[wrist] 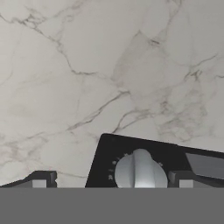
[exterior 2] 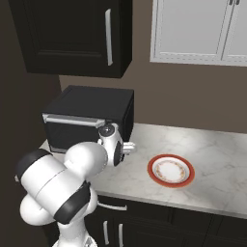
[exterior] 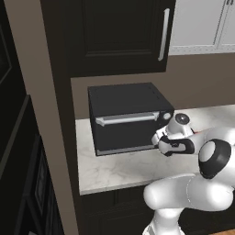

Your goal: Pick up the bagel from the plate, place it on the toaster oven rack, close the door, and set the timer.

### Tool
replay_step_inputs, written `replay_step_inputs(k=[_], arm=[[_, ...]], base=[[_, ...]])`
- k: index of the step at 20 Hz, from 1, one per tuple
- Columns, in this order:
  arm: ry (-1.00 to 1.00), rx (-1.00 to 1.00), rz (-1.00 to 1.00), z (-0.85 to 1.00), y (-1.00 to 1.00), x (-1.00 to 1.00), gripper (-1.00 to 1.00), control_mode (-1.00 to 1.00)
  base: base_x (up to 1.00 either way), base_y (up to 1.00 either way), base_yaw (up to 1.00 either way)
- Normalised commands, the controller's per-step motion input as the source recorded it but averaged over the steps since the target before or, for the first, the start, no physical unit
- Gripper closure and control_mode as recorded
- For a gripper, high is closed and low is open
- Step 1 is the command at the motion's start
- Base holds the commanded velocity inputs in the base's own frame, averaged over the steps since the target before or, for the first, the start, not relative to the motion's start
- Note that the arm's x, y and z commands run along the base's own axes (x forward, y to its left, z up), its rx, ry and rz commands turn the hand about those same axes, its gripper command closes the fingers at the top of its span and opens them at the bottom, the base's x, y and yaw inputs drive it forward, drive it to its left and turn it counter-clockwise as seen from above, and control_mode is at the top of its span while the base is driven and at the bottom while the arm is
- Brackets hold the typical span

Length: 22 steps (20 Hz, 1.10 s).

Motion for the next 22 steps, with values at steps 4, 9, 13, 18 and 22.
replay_step_inputs(k=[4, 9, 13, 18, 22], arm=[[0.00, 0.00, -0.09, -0.06, -0.40, 0.00, -1.00, -1.00], [0.00, 0.00, -0.11, 0.00, -0.51, 0.00, -1.00, -1.00], [0.00, 0.00, -0.11, 0.00, -0.60, -0.01, -1.00, -1.00], [0.00, 0.02, -0.08, 0.00, -0.64, -0.05, -1.00, -1.00], [0.00, 0.03, -0.05, 0.00, -0.61, -0.07, -1.00, -1.00]], base=[[0.00, 0.00, 0.00], [0.00, 0.00, 0.00], [0.00, 0.00, 0.00], [0.00, 0.00, 0.00], [0.00, 0.00, 0.00]])
